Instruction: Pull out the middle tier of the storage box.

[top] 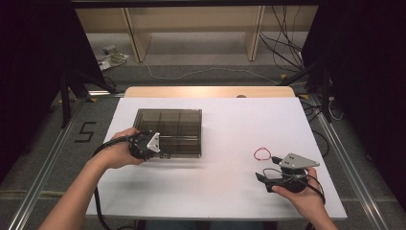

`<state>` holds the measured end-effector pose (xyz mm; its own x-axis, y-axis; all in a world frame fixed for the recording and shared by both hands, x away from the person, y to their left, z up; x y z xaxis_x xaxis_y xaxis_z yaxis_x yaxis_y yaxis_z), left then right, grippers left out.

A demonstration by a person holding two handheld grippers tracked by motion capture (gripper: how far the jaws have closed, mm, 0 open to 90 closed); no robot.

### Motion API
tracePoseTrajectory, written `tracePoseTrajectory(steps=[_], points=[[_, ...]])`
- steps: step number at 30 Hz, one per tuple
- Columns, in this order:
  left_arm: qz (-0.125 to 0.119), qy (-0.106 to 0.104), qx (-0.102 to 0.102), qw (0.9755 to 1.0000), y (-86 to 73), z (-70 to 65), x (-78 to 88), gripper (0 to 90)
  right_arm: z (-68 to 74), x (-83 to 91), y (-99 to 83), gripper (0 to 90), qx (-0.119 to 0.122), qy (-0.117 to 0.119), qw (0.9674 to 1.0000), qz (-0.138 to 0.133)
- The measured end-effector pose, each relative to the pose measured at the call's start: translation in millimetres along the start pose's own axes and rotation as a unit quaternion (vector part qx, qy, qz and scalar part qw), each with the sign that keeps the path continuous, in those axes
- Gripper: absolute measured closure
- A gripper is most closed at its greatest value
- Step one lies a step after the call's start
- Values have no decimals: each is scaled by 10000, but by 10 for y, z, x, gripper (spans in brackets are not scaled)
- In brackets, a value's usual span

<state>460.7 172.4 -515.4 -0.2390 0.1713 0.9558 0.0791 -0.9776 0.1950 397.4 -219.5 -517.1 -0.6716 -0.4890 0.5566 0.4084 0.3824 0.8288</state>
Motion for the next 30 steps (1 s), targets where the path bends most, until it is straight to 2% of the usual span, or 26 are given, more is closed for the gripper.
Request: tracePoseTrajectory(steps=[7,11,19,22,30], points=[[127,-328,-57,9994,2,-1,-8,817,-3,-3,-1,161,-21,2,10000,-6],[175,-402,-251,9987,4,9,-5,833,-1,-3,-1,160,-18,10,10000,-4],[172,-575,-396,9974,17,-20,1,852,-7,-3,-3,160,-26,-6,10000,1],[200,-564,-483,9970,26,-22,4,857,-8,-1,-3,160,-21,-7,10000,8],[223,-562,-524,9968,27,-32,10,859,-18,5,-6,160,-40,-18,10000,8]])
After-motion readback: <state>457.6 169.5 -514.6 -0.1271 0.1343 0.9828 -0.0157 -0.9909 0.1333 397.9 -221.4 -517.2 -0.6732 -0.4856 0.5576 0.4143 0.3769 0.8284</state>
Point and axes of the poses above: each handheld gripper's, and its own axes: x roughly backward along the jaws, y roughly out of its top, z roughly to its left, the point moved 10 cm from there along -x, roughly forward along the jaws, and after that the axes turned 4 degrees about -y, right-handed, at the moved point
